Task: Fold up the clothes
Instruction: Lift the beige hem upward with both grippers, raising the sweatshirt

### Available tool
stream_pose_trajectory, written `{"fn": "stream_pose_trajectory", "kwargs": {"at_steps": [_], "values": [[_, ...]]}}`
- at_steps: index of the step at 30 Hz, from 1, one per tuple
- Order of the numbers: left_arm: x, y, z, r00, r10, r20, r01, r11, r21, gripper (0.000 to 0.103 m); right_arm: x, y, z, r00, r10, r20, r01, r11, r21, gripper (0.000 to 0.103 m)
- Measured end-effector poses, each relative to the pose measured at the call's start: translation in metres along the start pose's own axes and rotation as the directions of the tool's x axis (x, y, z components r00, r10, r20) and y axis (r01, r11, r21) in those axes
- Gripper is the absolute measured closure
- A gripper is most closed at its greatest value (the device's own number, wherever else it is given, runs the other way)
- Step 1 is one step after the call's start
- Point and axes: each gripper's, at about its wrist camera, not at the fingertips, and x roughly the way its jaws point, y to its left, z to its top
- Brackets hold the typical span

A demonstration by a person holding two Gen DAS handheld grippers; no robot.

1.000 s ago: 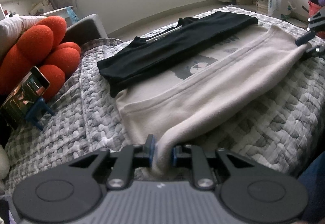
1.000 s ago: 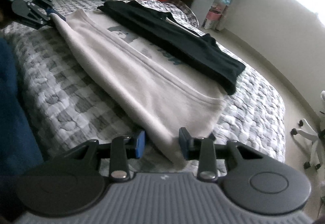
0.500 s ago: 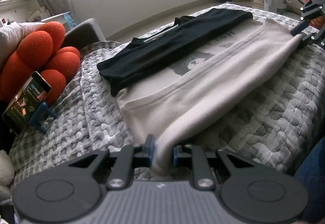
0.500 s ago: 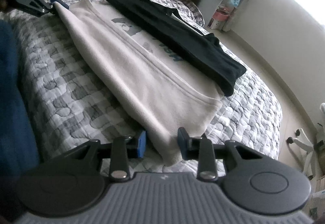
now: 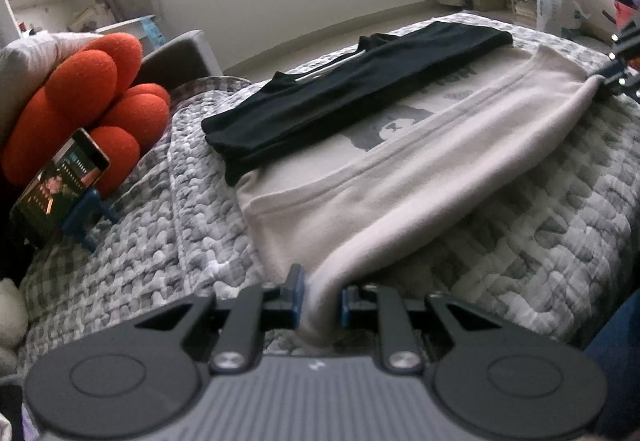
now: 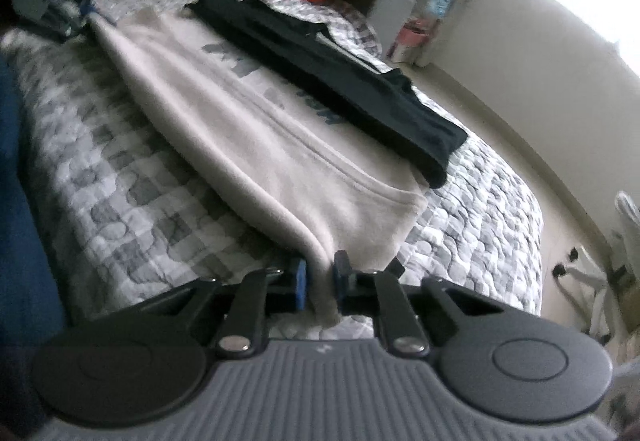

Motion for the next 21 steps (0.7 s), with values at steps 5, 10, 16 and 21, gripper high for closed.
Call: {"fn": "stream_pose_trajectory", "kwargs": {"at_steps": [5,10,16,21], "values": [[-0.005,0.000,0.006,1.000,0.025,-0.002,-0.025,1.000,-0.010,0.091,-0.008,-0.005,0.005,0.999,-0.033,0.037,0.030,0.997,0.069,0.094],[-0.013,0.005,0.020,0.999,0.051,0.016,-0.050,0.998,-0.045,0.093,-0.014,-0.009,0.017,0.995,-0.071,0.072,0.066,0.995,0.069,0.096],[-0.011,0.011,0.029,0.999,0.048,-0.004,-0.048,0.996,-0.071,0.094,-0.013,-0.012,0.027,0.991,-0.106,0.078,0.101,0.993,0.060,0.096],[-0.016,0.009,0.033,0.998,0.055,-0.010,-0.055,0.997,-0.062,0.095,-0.016,-0.012,0.029,0.989,-0.120,0.089,0.114,0.991,0.063,0.096]]}}
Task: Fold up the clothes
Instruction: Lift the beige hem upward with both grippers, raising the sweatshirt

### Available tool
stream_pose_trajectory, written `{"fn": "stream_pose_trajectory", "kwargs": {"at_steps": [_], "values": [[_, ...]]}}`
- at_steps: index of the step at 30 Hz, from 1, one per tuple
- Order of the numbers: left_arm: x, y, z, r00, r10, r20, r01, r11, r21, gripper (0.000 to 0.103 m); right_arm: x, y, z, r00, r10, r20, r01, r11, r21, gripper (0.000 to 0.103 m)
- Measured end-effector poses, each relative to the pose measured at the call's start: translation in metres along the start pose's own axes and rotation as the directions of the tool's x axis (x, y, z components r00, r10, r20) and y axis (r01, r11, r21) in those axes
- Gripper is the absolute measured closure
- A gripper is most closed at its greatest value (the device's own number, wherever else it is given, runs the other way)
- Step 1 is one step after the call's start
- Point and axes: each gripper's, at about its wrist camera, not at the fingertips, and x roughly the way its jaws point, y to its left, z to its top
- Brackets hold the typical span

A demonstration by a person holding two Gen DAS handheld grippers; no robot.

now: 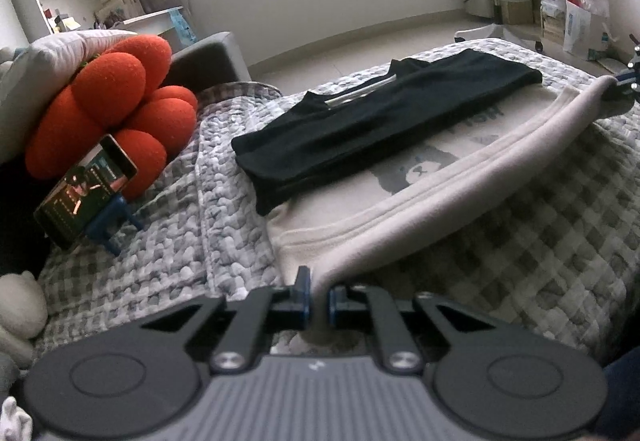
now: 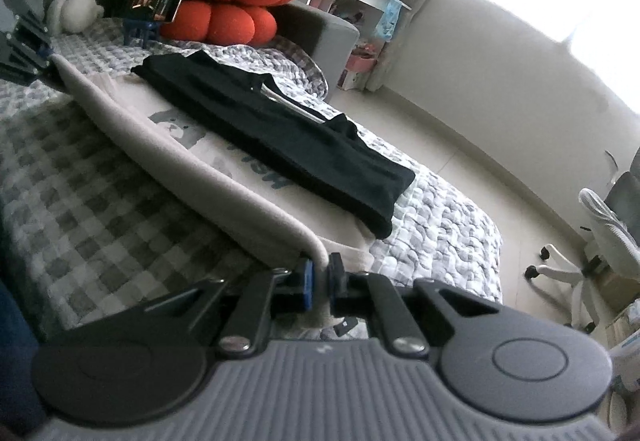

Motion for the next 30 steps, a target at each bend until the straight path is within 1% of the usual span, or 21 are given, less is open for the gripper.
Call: {"fn": "stream_pose_trajectory", "kwargs": {"at_steps": [5,11,15,19,24,27,30], "values": [[-0.004,0.007,0.013,1.000,0.001,0.004,-0.001,1.000,-0.023,0.095,-0.003,-0.003,0.010,0.999,-0.039,0.035,0.039,0.999,0.002,0.097],[0.000,0.020,0.035,1.000,0.015,0.024,-0.014,0.999,-0.042,0.095,0.004,-0.012,0.028,0.993,-0.083,0.078,0.082,0.996,0.015,0.097],[0.010,0.025,0.055,0.998,0.051,0.043,-0.051,0.999,0.004,0.096,0.013,-0.018,0.042,0.990,-0.107,0.095,0.105,0.994,0.024,0.097],[0.020,0.035,0.081,0.996,0.064,0.070,-0.067,0.997,0.043,0.096,0.028,-0.032,0.059,0.986,-0.127,0.104,0.125,0.992,0.025,0.097],[0.058,0.062,0.122,0.999,0.022,0.043,-0.022,1.000,0.005,0.096,0.063,-0.065,0.085,0.992,-0.104,0.078,0.097,0.991,0.091,0.097],[0.092,0.075,0.141,1.000,-0.015,-0.002,0.015,0.999,-0.030,0.096,0.095,-0.085,0.098,0.997,-0.069,0.036,0.064,0.989,0.134,0.097],[0.131,0.086,0.153,0.996,-0.067,-0.056,0.063,0.995,-0.076,0.096,0.130,-0.100,0.106,0.999,-0.027,-0.023,0.030,0.983,0.181,0.097]]}}
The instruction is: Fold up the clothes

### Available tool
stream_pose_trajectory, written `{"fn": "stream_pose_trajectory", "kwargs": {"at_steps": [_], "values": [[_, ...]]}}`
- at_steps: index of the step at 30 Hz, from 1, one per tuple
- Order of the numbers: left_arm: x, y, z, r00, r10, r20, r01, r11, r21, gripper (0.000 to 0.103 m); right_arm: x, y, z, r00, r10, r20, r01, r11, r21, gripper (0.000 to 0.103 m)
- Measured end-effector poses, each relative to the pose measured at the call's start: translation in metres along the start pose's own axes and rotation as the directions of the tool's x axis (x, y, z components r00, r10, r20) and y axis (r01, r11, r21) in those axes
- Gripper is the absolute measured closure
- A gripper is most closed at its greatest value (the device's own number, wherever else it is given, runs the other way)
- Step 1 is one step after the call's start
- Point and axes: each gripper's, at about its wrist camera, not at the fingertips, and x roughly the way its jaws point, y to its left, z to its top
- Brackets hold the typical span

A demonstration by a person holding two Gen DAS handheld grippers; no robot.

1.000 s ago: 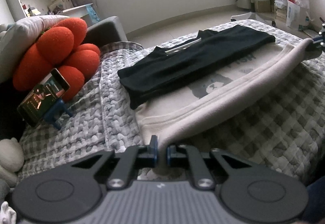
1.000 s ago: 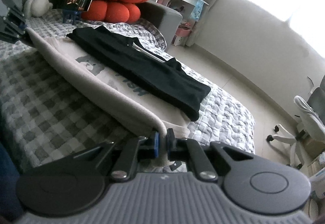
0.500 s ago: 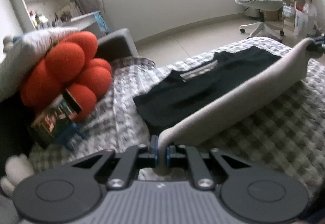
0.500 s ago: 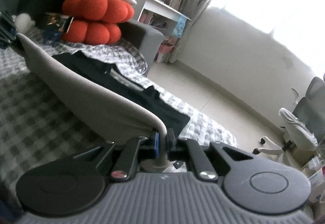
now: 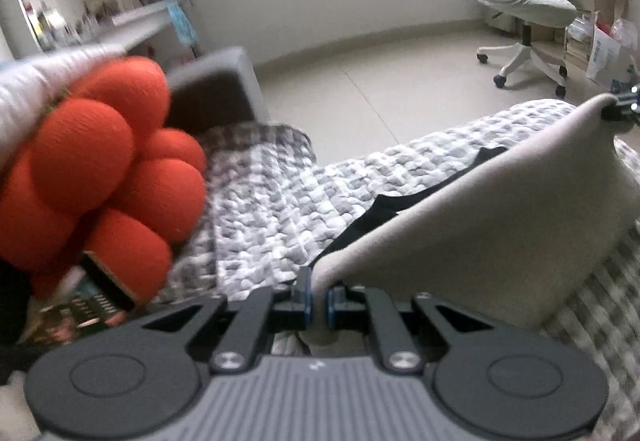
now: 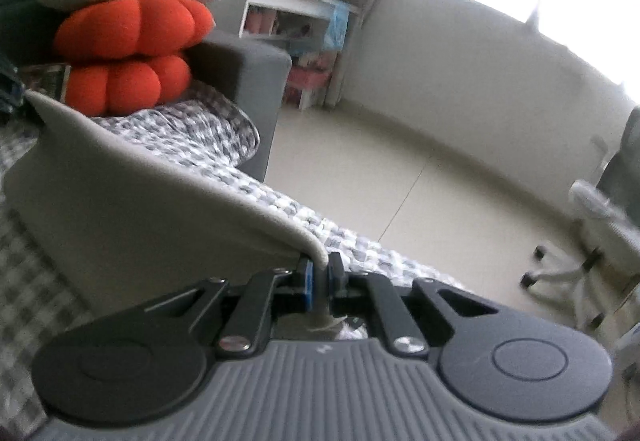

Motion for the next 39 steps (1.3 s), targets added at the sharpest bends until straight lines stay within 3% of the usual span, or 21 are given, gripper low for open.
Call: {"fn": "stream_pose_trajectory", "kwargs": {"at_steps": [4,8,11,13,16,18,21,23,24,26,31,34,39], "values": [[0.042,0.012,0.009,0.996,-0.077,-0.054,0.074,0.996,-0.054,0.096,0.043,-0.014,0.000,0.996,0.035,-0.086,-0.030,0.997,0.065,0.097],[0.068,0.027,0.005,0.983,-0.170,-0.073,0.157,0.976,-0.150,0.088,0.068,-0.023,-0.008,0.989,0.086,-0.122,-0.069,0.988,0.138,0.094],[0.066,0.043,-0.004,0.962,-0.274,0.005,0.267,0.932,-0.246,0.071,0.071,-0.031,-0.013,0.987,0.135,-0.091,-0.113,0.970,0.215,0.085],[0.063,0.054,-0.011,0.945,-0.320,0.071,0.326,0.897,-0.297,0.065,0.070,-0.041,-0.019,0.982,0.178,-0.058,-0.155,0.946,0.286,0.083],[0.064,0.064,-0.019,0.927,-0.349,0.139,0.376,0.851,-0.367,0.060,0.069,-0.056,-0.028,0.973,0.232,0.005,-0.215,0.891,0.400,0.077],[0.069,0.067,-0.022,0.914,-0.370,0.167,0.405,0.821,-0.403,0.059,0.067,-0.061,-0.033,0.968,0.247,0.045,-0.240,0.859,0.452,0.065],[0.079,0.059,-0.023,0.928,-0.343,0.146,0.373,0.838,-0.399,0.064,0.062,-0.061,-0.038,0.964,0.251,0.084,-0.260,0.836,0.484,0.061],[0.083,0.055,-0.024,0.934,-0.325,0.150,0.358,0.841,-0.406,0.079,0.062,-0.054,-0.036,0.971,0.228,0.074,-0.236,0.861,0.450,0.065],[0.084,0.052,-0.024,0.936,-0.317,0.154,0.353,0.842,-0.407,0.082,0.063,-0.051,-0.036,0.974,0.217,0.065,-0.224,0.872,0.436,0.068],[0.081,0.049,-0.026,0.942,-0.291,0.167,0.334,0.852,-0.403,0.089,0.063,-0.047,-0.036,0.980,0.190,0.052,-0.194,0.886,0.421,0.089],[0.062,0.053,-0.030,0.948,-0.222,0.229,0.302,0.858,-0.416,0.091,0.055,-0.039,-0.029,0.985,0.125,0.121,-0.162,0.909,0.383,0.091],[0.071,0.044,-0.027,0.972,-0.142,0.189,0.209,0.890,-0.405,0.091,0.056,-0.036,-0.026,0.986,0.074,0.150,-0.128,0.915,0.384,0.091],[0.071,0.024,-0.030,0.982,-0.057,0.180,0.120,0.925,-0.362,0.085,0.081,-0.022,-0.036,0.998,0.027,0.048,-0.043,0.934,0.356,0.091]]}}
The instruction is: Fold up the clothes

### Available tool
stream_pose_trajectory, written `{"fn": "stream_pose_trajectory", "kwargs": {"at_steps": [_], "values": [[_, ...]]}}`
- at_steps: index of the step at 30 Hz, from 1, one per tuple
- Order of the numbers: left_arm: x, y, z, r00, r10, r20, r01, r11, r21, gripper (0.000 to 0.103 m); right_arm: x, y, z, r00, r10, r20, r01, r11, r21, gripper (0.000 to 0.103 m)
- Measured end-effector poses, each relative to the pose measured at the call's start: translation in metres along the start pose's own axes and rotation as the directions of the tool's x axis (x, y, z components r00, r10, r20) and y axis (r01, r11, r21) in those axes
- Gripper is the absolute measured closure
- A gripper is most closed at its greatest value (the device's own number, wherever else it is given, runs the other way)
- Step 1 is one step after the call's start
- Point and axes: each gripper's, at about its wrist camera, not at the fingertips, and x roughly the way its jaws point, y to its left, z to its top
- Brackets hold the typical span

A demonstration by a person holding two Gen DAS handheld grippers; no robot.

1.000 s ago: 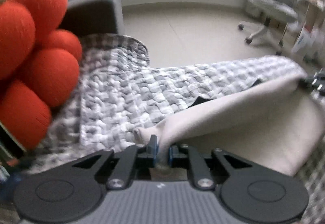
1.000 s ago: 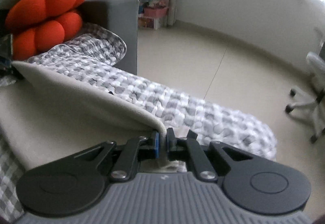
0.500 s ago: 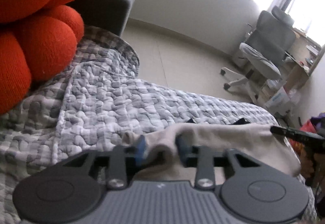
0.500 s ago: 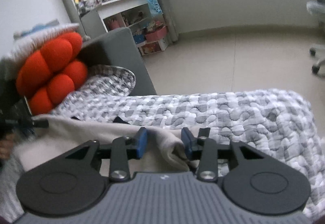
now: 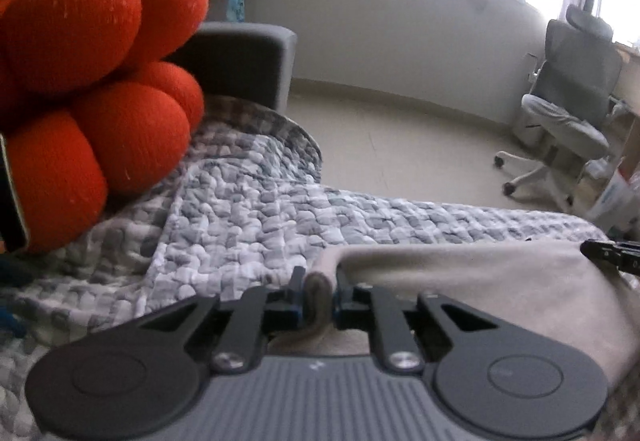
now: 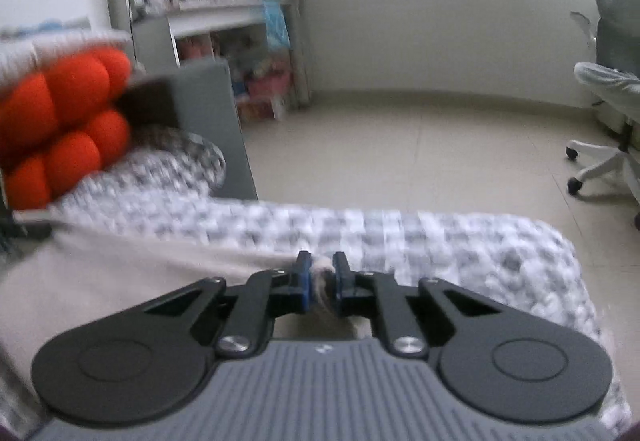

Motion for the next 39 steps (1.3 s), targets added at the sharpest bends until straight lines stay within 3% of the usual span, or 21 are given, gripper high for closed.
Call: {"fn": "stream_pose_trajectory", "kwargs": {"at_steps": [3,6,9,10,11,14,20,24,27,28,32,37,39], "values": [[-0.009,0.001,-0.003,1.000,0.002,0.001,-0.002,1.000,0.005,0.075,-0.004,-0.001,-0.002,1.000,0.002,0.007,-0.002,1.000,-0.006,0.082],[-0.020,0.009,-0.004,1.000,0.011,0.029,-0.009,0.999,-0.047,0.063,-0.014,-0.005,0.004,0.999,-0.012,0.038,0.011,1.000,0.028,0.064],[-0.018,0.015,-0.003,1.000,-0.003,0.021,0.005,0.997,-0.080,0.060,-0.020,-0.014,0.007,0.998,0.013,0.061,-0.020,0.995,0.102,0.063],[-0.014,0.015,-0.003,1.000,-0.013,0.006,0.013,0.996,-0.084,0.062,-0.019,-0.015,0.008,0.999,0.027,0.047,-0.032,0.993,0.112,0.067],[-0.010,0.016,-0.002,1.000,-0.016,-0.005,0.016,0.996,-0.091,0.063,-0.013,-0.011,0.008,1.000,0.005,0.019,-0.006,0.996,0.084,0.090],[-0.002,0.023,0.001,1.000,-0.014,-0.027,0.010,0.989,-0.146,0.080,0.002,0.005,0.010,0.996,-0.079,-0.035,0.079,0.997,0.001,0.092],[-0.004,0.025,0.004,0.998,-0.001,-0.063,-0.015,0.967,-0.255,0.086,0.012,0.010,0.026,0.978,-0.160,-0.134,0.170,0.983,0.066,0.092],[-0.010,0.034,0.004,0.997,0.025,-0.072,-0.053,0.900,-0.433,0.081,-0.004,0.010,0.030,0.974,-0.202,-0.107,0.223,0.943,0.249,0.086],[-0.023,0.033,-0.002,0.994,0.085,-0.062,-0.105,0.839,-0.534,0.064,-0.015,0.016,0.028,0.967,-0.245,-0.066,0.253,0.909,0.332,0.077],[-0.026,0.032,-0.003,0.993,0.106,-0.059,-0.121,0.830,-0.544,0.058,-0.016,0.018,0.028,0.965,-0.256,-0.056,0.260,0.910,0.324,0.072],[-0.030,0.026,-0.002,0.987,0.158,-0.030,-0.152,0.859,-0.490,0.058,-0.019,0.013,0.029,0.962,-0.273,-0.025,0.267,0.911,0.315,0.069],[-0.026,0.027,0.004,0.987,0.157,0.025,-0.127,0.872,-0.473,0.056,-0.025,-0.026,0.027,0.981,-0.195,0.003,0.167,0.850,0.500,0.066],[-0.022,0.027,0.005,0.986,0.162,0.033,-0.129,0.877,-0.462,0.056,-0.026,-0.032,0.026,0.983,-0.186,0.003,0.159,0.848,0.506,0.066]]}}
